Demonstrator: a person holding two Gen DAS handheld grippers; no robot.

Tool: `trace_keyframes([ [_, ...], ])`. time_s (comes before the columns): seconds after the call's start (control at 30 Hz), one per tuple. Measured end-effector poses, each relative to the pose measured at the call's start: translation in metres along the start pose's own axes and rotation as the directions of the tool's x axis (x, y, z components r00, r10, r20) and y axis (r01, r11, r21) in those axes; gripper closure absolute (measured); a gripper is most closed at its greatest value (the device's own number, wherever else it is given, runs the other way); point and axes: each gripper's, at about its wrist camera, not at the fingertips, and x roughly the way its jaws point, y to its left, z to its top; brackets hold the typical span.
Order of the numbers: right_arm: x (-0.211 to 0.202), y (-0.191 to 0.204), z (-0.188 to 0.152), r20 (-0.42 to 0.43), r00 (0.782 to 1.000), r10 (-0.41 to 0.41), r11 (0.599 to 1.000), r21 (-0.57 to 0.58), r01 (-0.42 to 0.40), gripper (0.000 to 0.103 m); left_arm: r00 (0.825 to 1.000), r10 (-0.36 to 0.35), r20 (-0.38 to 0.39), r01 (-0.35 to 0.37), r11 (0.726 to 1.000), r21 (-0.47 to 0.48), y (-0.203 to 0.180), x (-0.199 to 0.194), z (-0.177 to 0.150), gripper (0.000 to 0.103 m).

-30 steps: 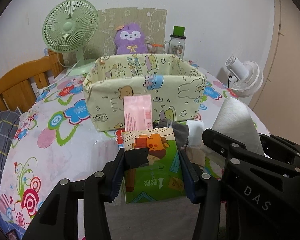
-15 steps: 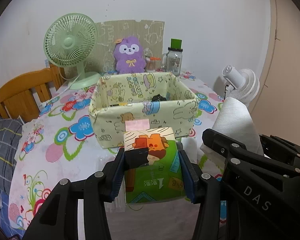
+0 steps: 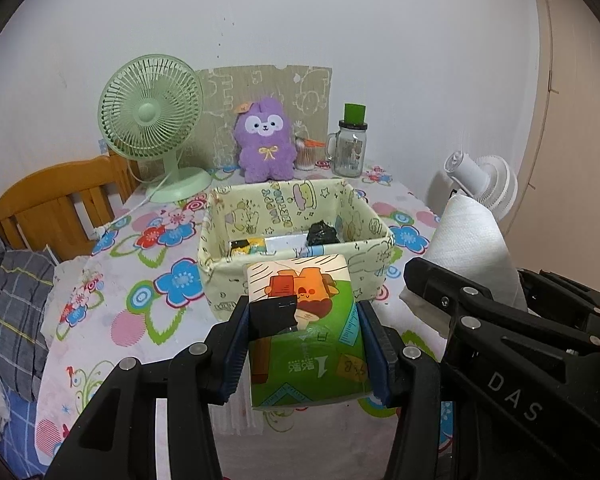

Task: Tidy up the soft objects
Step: 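Lift the green tissue box with the left tool while the right tool raises the white cloth, then carry the tissue box over the fabric box with the left tool while the right carries the cloth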

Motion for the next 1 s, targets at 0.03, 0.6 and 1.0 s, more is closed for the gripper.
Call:
trace_keyframes([
  [0.03, -0.001, 0.0, 0.002, 0.002, 1.0, 0.001, 1.0, 0.0, -0.001, 0.06, 1.0, 0.001, 0.002, -0.001, 1.0, 0.0, 0.0, -0.001, 0.002, 0.051],
  [0.6, -0.001, 0.003, 0.031, 0.031, 0.999, 0.008, 1.0, -0.005, -0.008, 0.06, 1.0, 0.007, 0.03, -0.008, 1.0, 0.005, 0.005, -0.001, 0.03, 0.051],
  [1.0, 0.014, 0.004, 0.049, 0.03, 0.999, 0.027, 1.0, -0.014, -0.026, 0.06, 0.999, 0.012, 0.03, -0.011, 1.0, -0.007, 0.013, 0.009, 0.045, 0.051],
])
